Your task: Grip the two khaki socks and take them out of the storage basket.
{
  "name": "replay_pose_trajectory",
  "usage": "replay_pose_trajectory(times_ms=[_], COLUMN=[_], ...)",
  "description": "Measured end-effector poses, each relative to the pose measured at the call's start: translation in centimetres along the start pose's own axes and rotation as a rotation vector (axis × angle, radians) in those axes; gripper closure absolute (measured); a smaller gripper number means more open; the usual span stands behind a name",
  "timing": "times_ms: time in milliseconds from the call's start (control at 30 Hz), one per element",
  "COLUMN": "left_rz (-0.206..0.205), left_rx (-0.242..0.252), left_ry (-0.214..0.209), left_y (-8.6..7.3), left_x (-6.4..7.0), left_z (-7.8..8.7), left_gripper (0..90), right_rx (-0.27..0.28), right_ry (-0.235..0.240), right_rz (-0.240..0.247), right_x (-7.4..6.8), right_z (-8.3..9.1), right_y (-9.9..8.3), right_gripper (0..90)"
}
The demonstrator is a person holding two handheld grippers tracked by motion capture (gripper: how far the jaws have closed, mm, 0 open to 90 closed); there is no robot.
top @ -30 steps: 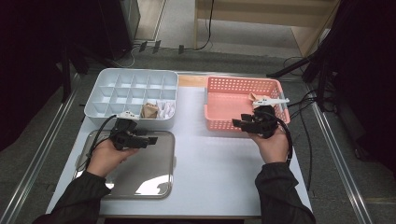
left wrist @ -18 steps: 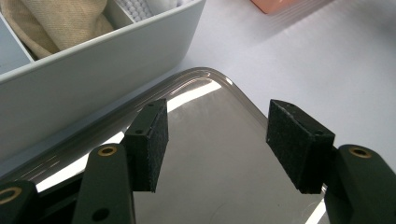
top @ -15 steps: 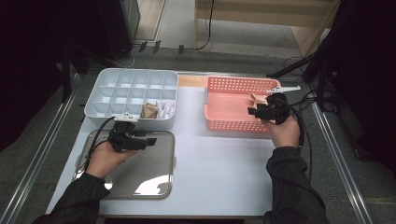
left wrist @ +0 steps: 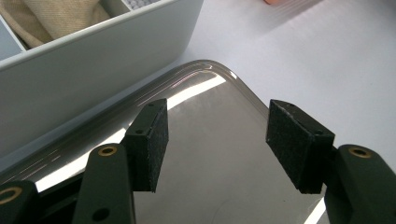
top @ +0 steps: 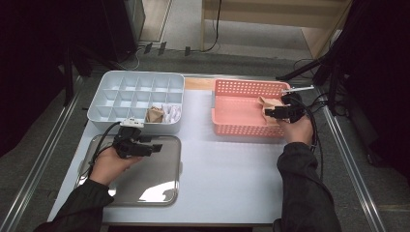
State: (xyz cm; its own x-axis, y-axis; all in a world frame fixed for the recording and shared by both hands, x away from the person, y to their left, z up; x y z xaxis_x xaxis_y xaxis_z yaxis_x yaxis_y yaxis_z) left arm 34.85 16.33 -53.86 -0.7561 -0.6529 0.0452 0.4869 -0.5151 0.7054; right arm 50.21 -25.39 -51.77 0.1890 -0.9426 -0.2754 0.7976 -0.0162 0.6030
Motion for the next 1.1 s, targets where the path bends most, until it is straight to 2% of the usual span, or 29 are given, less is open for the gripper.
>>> replay_pose_trajectory(times_ms=[67,167,300,400,500,600,833,900,1033,1100], left_rz=[-0.001,-0.004,-0.006,-0.009,-0.004,-0.003,-0.012,-0.014,-0.016,-0.015], left_rx=[-0.003,-0.007,-0.012,-0.014,-0.009,-0.010,-0.015,-0.019,-0.022,-0.024], left_ry=[0.002,0.003,0.003,0.006,0.008,0.006,0.006,0.006,0.007,0.005], left_y=[0.0,-0.1,-0.2,-0.2,-0.2,-0.2,-0.3,-0.3,-0.4,-0.4], left_x=[0.0,-0.1,0.0,0.0,-0.1,-0.1,0.0,0.0,0.0,0.1], left_z=[0.0,-0.1,-0.2,-0.2,-0.1,-0.1,-0.3,-0.3,-0.4,-0.5], left_gripper=[40.6,40.7,40.7,40.7,40.7,40.7,40.7,40.8,40.7,40.7], right_rx=[-0.012,0.009,0.011,0.014,0.003,0.022,0.013,0.016,0.022,0.016], right_ry=[-0.012,-0.014,-0.031,-0.037,-0.075,-0.064,-0.068,-0.077,-0.064,-0.048], right_rz=[-0.007,-0.018,-0.003,-0.010,-0.024,-0.041,-0.008,-0.013,-0.012,-0.030], right_x=[0.3,0.5,0.4,0.4,1.1,1.2,0.3,0.4,0.1,0.0], right_z=[-0.5,-0.9,-1.3,-1.7,-2.2,-2.2,-2.9,-3.1,-3.8,-4.5], right_y=[-0.1,0.2,1.1,1.5,1.4,1.9,3.6,4.2,5.1,5.1], right_gripper=[48.9,46.9,46.7,46.7,46.6,45.6,44.7,43.7,43.7,42.3])
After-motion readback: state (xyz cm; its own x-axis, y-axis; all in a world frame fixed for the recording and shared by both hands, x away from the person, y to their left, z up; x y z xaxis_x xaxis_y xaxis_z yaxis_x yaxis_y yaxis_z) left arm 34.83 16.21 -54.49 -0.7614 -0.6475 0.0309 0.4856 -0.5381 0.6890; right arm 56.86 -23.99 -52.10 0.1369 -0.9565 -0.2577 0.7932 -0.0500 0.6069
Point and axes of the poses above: each handheld gripper's, and its own axes: z roughly backward along the jaws, y roughly out of its top, x roughly to its right, the point moved 9 cm from there along -z, roughly forward along the jaws, and after that the axes turned 15 degrees about -z, right-handed, at the moved point
